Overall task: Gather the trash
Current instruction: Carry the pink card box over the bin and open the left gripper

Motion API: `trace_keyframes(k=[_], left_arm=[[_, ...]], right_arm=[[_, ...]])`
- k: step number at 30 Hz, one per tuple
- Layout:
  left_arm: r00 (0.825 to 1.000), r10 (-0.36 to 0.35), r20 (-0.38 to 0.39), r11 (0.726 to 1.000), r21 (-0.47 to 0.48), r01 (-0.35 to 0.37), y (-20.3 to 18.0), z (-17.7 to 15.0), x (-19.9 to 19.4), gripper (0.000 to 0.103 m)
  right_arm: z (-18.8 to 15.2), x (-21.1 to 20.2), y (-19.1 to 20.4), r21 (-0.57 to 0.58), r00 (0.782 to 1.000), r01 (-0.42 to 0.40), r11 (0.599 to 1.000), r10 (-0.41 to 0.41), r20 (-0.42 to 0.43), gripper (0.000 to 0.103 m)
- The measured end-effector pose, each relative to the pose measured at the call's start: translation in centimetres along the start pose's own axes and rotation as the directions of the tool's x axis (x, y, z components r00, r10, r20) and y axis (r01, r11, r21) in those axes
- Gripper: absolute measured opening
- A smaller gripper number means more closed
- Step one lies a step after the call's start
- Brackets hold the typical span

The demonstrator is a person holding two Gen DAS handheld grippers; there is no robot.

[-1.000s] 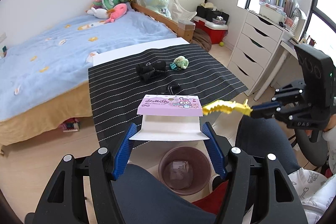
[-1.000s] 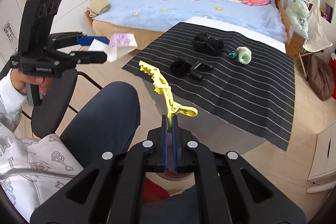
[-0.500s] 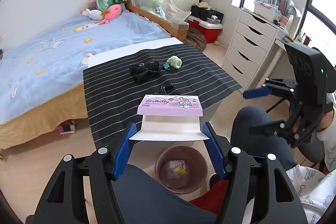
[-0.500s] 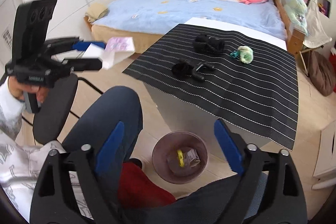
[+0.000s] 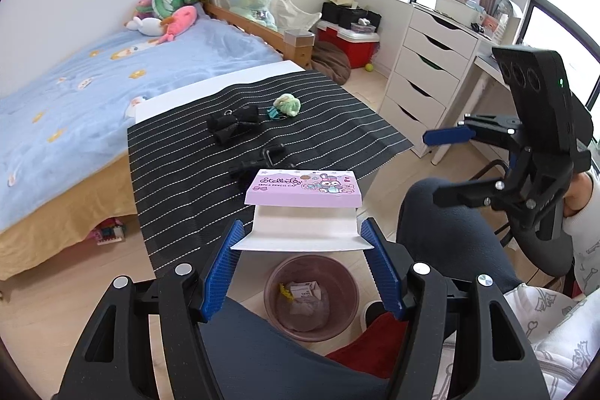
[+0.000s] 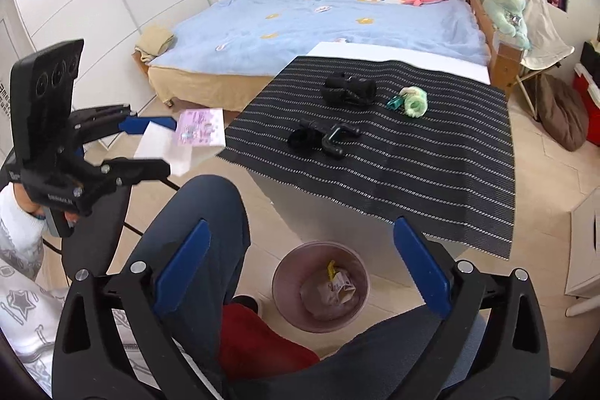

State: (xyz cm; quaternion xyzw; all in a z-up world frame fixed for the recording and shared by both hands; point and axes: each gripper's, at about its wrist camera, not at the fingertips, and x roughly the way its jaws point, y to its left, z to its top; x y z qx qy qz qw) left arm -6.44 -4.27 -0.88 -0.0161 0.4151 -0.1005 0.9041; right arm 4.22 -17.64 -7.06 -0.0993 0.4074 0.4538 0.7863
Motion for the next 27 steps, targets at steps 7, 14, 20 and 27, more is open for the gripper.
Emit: trace_keyframes(k=[7,14,20,27], left_arm=[[1.000,-0.014,-0.015,1.000,0.025,0.014,-0.9,0.1,0.6,0.063],[0.999,-0.022,-0.036,0.999,0.049,0.024,-1.8,0.1,1.4,0.063],[0.998,-0.031,-0.051,0.998,0.060,0.034,-2.4,0.1,1.9,0.063],[0.998,-0.039,-0.057,0.996,0.080,0.043,-3.0,0.2,2.4,0.067]], right_arm=[[0.3,-1.3,-1.0,0.025,0.997,0.072,0.997,-0.073,0.029,0.098],[-0.1,-1.7,-1.8,0.060,0.996,0.081,0.995,-0.083,0.039,0.098],[-0.4,-1.7,-2.0,0.074,0.997,0.069,0.995,-0.072,0.040,0.098],[-0.5,-1.6,-2.6,0.088,0.997,0.058,0.994,-0.062,0.039,0.098]])
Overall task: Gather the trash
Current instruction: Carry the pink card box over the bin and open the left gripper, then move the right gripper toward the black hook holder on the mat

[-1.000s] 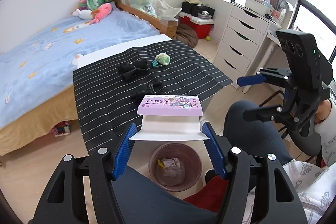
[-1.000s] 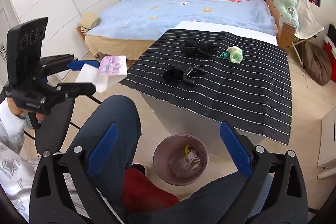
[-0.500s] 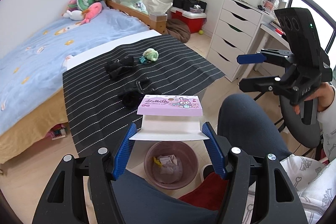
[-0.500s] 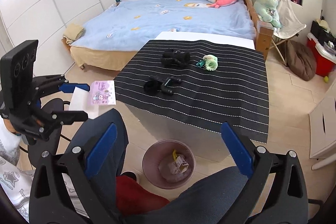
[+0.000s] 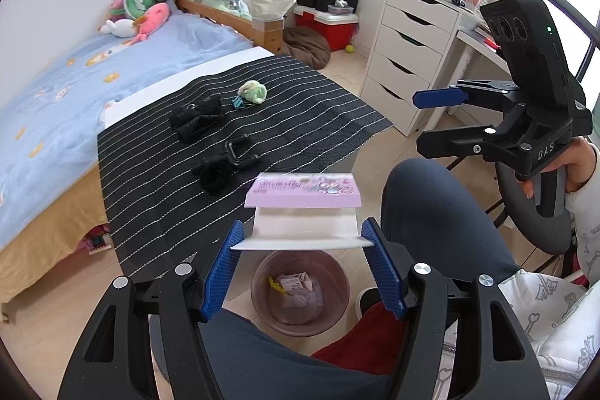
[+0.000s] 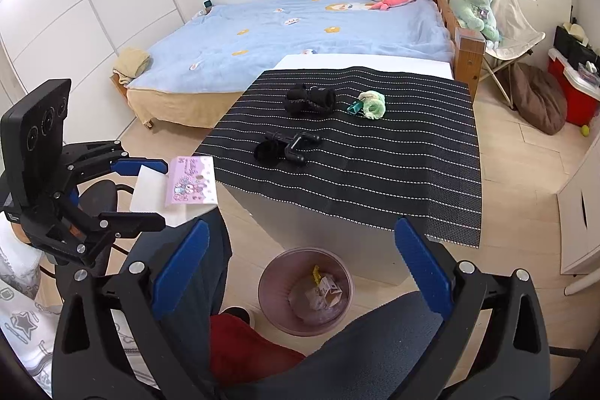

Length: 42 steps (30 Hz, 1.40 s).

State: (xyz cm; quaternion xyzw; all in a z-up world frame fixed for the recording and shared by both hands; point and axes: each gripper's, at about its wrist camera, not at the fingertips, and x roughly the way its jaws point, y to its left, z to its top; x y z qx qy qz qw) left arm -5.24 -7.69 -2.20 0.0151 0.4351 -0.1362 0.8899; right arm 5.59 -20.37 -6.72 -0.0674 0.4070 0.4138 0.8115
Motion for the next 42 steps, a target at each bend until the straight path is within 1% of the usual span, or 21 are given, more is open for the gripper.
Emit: trace_keyframes(k=[1,2,4,9,22,27,36,42], left_arm=[[1.000,-0.002,0.001,1.000,0.003,0.002,-0.1,-0.1,0.3,0.082],[1.000,-0.006,0.009,1.000,0.001,0.006,0.0,-0.1,0.4,0.089],[1.000,-0.009,0.015,1.000,-0.003,0.009,-0.1,-0.2,0.7,0.090],[1.000,0.017,0.017,0.999,-0.031,-0.016,0.5,-0.2,1.0,0.095],[0.998,0.058,0.017,0.993,-0.102,-0.056,2.4,-0.4,0.8,0.095],[0.997,0.072,0.021,0.991,-0.112,-0.070,2.9,-0.2,0.6,0.095],[0.996,0.081,0.040,0.987,-0.144,-0.074,4.2,0.2,0.1,0.095],[0.995,0.089,0.045,0.982,-0.168,-0.080,5.3,0.3,0.0,0.095]], right_arm=[[0.0,0.0,-0.1,0.002,1.000,-0.001,1.000,0.001,0.000,0.098],[-0.1,0.1,-0.2,0.005,1.000,-0.003,1.000,0.003,0.000,0.098],[-0.1,0.2,-0.3,0.009,1.000,-0.003,1.000,0.003,-0.001,0.098],[-0.2,0.4,-0.4,0.012,1.000,-0.001,1.000,0.001,-0.005,0.098],[0.1,1.6,0.2,-0.008,0.999,-0.014,1.000,0.014,-0.029,0.098],[0.4,2.0,0.5,-0.030,0.999,-0.013,0.999,0.011,-0.040,0.098],[3.4,3.9,1.2,-0.157,0.998,-0.012,0.987,0.001,-0.068,0.098],[6.1,6.2,2.0,-0.277,0.996,-0.020,0.961,-0.006,-0.092,0.098]])
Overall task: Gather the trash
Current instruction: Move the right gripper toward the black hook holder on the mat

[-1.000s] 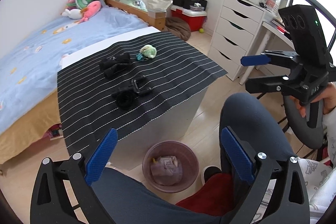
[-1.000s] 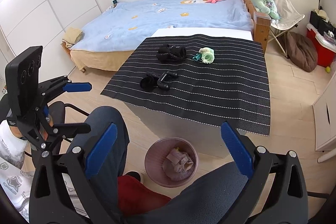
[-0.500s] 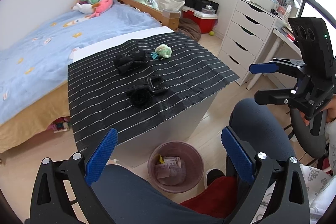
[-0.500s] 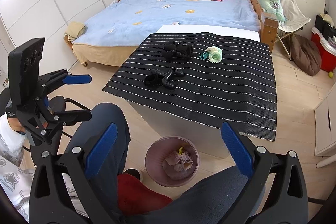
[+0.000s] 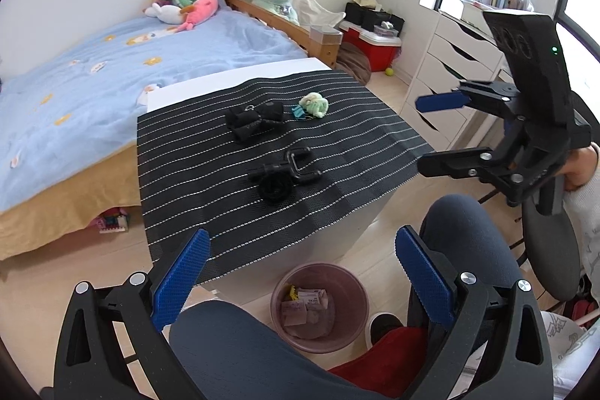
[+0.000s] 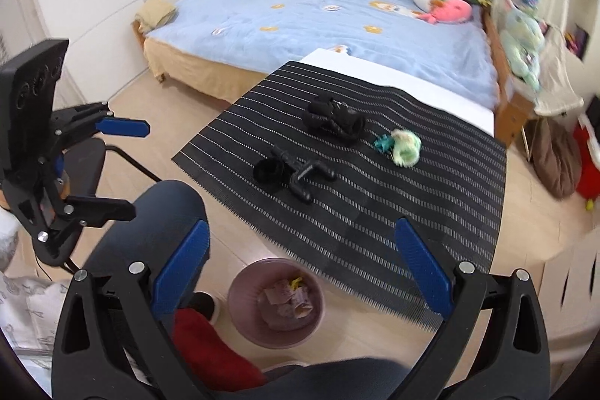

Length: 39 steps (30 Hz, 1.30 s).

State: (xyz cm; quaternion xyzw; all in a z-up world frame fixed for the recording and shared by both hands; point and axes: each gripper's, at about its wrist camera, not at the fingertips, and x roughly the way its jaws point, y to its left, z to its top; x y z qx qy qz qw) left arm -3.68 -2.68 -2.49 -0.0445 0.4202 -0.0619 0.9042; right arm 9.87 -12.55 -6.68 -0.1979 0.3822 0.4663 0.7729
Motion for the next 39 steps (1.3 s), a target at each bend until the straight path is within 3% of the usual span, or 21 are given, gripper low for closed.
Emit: trace_keyframes(k=[8,21,32,39], left_arm=[[1.000,0.000,0.007,1.000,-0.023,0.000,1.0,0.3,0.2,0.095],[1.000,0.007,-0.006,0.998,-0.059,-0.007,2.4,0.0,0.7,0.095],[1.000,0.002,-0.026,0.996,-0.087,-0.004,3.2,-0.1,1.6,0.095],[0.999,-0.004,-0.039,0.994,-0.107,0.000,3.6,-0.2,2.1,0.095]], right_arm=[[3.0,3.8,0.3,-0.177,0.998,-0.043,0.983,0.034,-0.057,0.098],[4.2,11.3,0.1,-0.360,0.977,-0.153,0.920,0.086,-0.196,0.098],[4.2,14.5,-0.1,-0.465,0.966,-0.189,0.865,0.079,-0.245,0.073],[4.0,14.9,-0.3,-0.469,0.961,-0.224,0.854,0.112,-0.254,0.069]])
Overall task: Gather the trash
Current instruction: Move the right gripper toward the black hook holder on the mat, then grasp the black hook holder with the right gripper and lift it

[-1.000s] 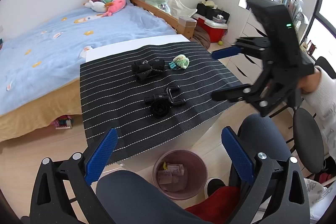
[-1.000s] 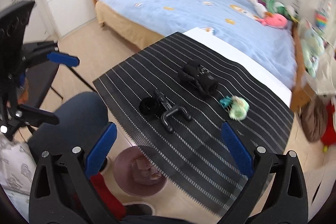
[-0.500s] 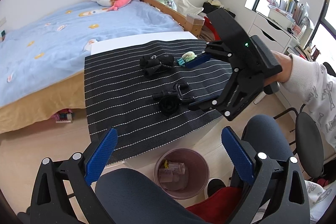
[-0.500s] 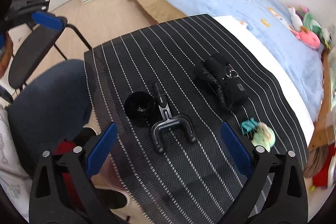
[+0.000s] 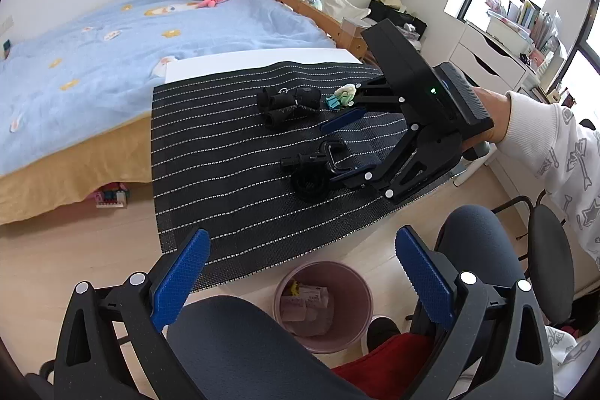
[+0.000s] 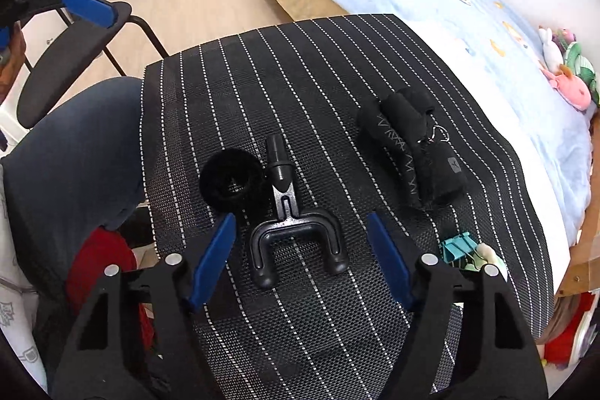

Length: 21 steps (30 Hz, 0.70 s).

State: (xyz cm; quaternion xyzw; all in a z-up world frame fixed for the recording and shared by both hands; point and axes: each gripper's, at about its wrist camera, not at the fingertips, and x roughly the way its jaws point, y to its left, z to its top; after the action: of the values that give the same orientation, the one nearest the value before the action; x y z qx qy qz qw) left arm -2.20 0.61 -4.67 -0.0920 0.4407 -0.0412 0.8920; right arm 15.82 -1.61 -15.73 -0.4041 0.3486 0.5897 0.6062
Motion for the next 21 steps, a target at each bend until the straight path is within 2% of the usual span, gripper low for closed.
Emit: trace_keyframes(k=[7,14,21], left_arm=[[1.000,-0.002,-0.006,1.000,-0.008,0.002,0.1,0.0,0.2,0.095],[1.000,-0.008,-0.007,1.000,-0.004,0.008,0.0,-0.1,0.4,0.095],[1.000,-0.006,-0.001,1.000,-0.001,0.006,-0.1,0.1,0.2,0.095]], right_arm=[[-0.2,0.0,0.0,0.002,0.999,-0.053,0.999,0.053,0.008,0.051],[-0.1,-0.1,0.0,0.046,0.998,-0.060,0.997,0.059,0.017,0.051],[-0.2,-1.4,0.0,0.096,0.998,-0.032,0.995,0.026,0.064,0.051]])
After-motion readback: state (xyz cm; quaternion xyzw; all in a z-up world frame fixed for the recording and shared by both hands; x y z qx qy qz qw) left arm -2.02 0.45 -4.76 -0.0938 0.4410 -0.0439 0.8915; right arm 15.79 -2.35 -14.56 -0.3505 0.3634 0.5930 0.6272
